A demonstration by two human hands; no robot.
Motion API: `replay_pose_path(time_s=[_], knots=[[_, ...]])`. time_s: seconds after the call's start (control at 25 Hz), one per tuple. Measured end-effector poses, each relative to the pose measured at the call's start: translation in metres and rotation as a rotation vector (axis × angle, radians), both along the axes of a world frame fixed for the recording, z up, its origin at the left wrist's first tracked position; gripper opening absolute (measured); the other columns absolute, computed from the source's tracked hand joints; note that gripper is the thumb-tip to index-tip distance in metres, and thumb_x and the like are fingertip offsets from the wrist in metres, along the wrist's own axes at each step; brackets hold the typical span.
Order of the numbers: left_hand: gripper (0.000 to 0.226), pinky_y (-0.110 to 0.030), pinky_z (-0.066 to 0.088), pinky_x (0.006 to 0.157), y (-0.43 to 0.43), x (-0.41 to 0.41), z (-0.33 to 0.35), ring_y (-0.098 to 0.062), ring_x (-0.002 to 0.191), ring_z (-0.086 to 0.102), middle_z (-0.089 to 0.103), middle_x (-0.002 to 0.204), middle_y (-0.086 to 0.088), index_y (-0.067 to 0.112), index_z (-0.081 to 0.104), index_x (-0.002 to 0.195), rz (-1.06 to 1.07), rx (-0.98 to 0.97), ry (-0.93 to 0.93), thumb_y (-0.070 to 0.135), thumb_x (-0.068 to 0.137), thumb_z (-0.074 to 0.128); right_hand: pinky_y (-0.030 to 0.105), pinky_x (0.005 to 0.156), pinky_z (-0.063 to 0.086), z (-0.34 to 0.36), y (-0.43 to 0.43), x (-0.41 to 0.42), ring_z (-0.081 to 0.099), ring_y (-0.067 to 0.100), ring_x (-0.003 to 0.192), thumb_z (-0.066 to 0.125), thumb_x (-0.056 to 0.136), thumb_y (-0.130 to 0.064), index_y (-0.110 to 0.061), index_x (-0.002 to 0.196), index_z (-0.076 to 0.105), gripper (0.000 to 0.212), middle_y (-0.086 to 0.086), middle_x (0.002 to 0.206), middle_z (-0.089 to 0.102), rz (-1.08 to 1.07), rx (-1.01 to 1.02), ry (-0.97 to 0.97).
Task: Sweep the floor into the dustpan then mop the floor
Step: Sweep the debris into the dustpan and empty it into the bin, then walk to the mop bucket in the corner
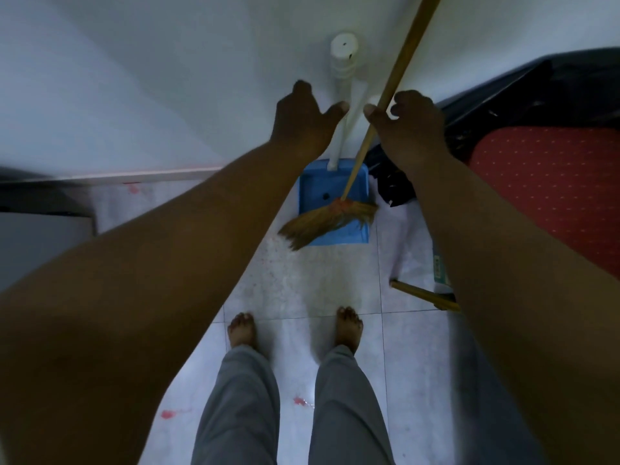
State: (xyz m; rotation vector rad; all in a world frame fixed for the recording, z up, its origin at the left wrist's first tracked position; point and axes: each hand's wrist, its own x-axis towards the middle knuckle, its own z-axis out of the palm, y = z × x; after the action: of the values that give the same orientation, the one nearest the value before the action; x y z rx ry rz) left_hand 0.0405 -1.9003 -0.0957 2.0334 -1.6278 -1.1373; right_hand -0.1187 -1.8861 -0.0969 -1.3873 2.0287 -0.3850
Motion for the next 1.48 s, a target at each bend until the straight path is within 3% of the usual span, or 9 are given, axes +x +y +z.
replay_pose_path(time_s=[0.12, 0.28, 0.36, 0.52, 0.68, 0.88, 1.12, 1.28, 1.48], knots=[[0.08, -0.027, 0.042, 0.102, 0.029, 0.02, 0.013, -0.021, 0.128, 0.052, 0.051, 0.143, -0.011, 0.007, 0.032, 0.149, 0.057, 0.053, 0.054, 0.052, 0.089, 0.061, 0.026, 0.099, 0.042, 0.01, 0.015, 0.003, 0.054, 0.02, 0.117, 0.054, 0.09, -0.055, -0.005, 0.13, 0.051, 0.064, 0.008, 0.128, 0.057, 0.005, 0.076, 0.0], [0.073, -0.021, 0.037, 0.093, 0.077, 0.054, 0.047, -0.015, 0.122, 0.052, 0.053, 0.141, -0.005, 0.013, 0.034, 0.148, 0.155, 0.098, 0.141, 0.054, 0.092, 0.055, 0.016, 0.068, 0.044, 0.042, 0.055, 0.02, 0.056, 0.018, 0.084, 0.052, 0.093, -0.044, 0.0, 0.093, 0.059, 0.045, 0.009, 0.089, 0.062, -0.044, 0.037, -0.059], [0.069, -0.02, 0.035, 0.091, 0.108, 0.076, 0.07, -0.011, 0.119, 0.052, 0.054, 0.14, -0.002, 0.015, 0.035, 0.148, 0.195, 0.104, 0.188, 0.054, 0.093, 0.053, 0.031, 0.08, 0.048, 0.067, 0.086, 0.038, 0.06, 0.024, 0.089, 0.053, 0.093, -0.04, 0.001, 0.098, 0.063, 0.043, 0.015, 0.096, 0.066, -0.059, 0.021, -0.098], [0.062, -0.015, 0.035, 0.089, 0.173, 0.123, 0.129, -0.001, 0.109, 0.046, 0.053, 0.138, 0.005, 0.019, 0.038, 0.147, 0.257, 0.098, 0.262, 0.051, 0.095, 0.052, 0.037, 0.094, 0.049, 0.127, 0.149, 0.086, 0.06, 0.019, 0.102, 0.053, 0.094, -0.043, -0.01, 0.12, 0.063, 0.043, 0.004, 0.109, 0.065, -0.084, 0.034, -0.245], [0.051, 0.005, 0.033, 0.074, 0.25, 0.17, 0.18, 0.003, 0.108, 0.049, 0.052, 0.122, 0.015, 0.024, 0.044, 0.142, 0.287, 0.089, 0.332, 0.047, 0.097, 0.052, 0.045, 0.091, 0.052, 0.169, 0.219, 0.13, 0.063, 0.021, 0.102, 0.053, 0.092, -0.044, -0.017, 0.116, 0.062, 0.037, 0.005, 0.111, 0.065, -0.019, 0.024, -0.363], [0.051, 0.005, 0.033, 0.087, 0.346, 0.221, 0.223, 0.001, 0.126, 0.047, 0.052, 0.141, 0.009, 0.027, 0.043, 0.144, 0.328, 0.097, 0.469, 0.046, 0.096, 0.047, 0.043, 0.079, 0.058, 0.213, 0.298, 0.165, 0.067, 0.018, 0.091, 0.057, 0.094, -0.035, -0.027, 0.113, 0.058, 0.02, -0.01, 0.096, 0.065, 0.11, 0.103, -0.469], [0.046, -0.028, 0.035, 0.114, 0.415, 0.276, 0.239, 0.002, 0.131, 0.045, 0.052, 0.14, 0.017, 0.043, 0.042, 0.133, 0.372, 0.114, 0.616, 0.054, 0.089, 0.043, 0.021, 0.073, 0.057, 0.242, 0.345, 0.17, 0.065, 0.002, 0.098, 0.054, 0.089, -0.048, -0.038, 0.115, 0.058, 0.029, -0.006, 0.116, 0.067, 0.257, 0.205, -0.5], [0.04, -0.027, 0.032, 0.115, 0.429, 0.3, 0.241, 0.008, 0.13, 0.044, 0.05, 0.14, 0.023, 0.051, 0.041, 0.13, 0.36, 0.105, 0.594, 0.063, 0.092, 0.039, 0.034, 0.083, 0.057, 0.254, 0.346, 0.183, 0.065, 0.008, 0.097, 0.051, 0.094, -0.041, -0.027, 0.124, 0.059, 0.034, -0.003, 0.119, 0.066, 0.232, 0.22, -0.465], [0.042, -0.022, 0.033, 0.111, 0.438, 0.31, 0.242, 0.003, 0.131, 0.044, 0.051, 0.138, 0.024, 0.054, 0.042, 0.126, 0.444, 0.075, 0.576, 0.069, 0.087, 0.037, 0.02, 0.076, 0.054, 0.26, 0.334, 0.197, 0.063, 0.009, 0.103, 0.053, 0.096, -0.031, -0.025, 0.118, 0.06, 0.024, 0.0, 0.116, 0.067, 0.303, 0.189, -0.476]])
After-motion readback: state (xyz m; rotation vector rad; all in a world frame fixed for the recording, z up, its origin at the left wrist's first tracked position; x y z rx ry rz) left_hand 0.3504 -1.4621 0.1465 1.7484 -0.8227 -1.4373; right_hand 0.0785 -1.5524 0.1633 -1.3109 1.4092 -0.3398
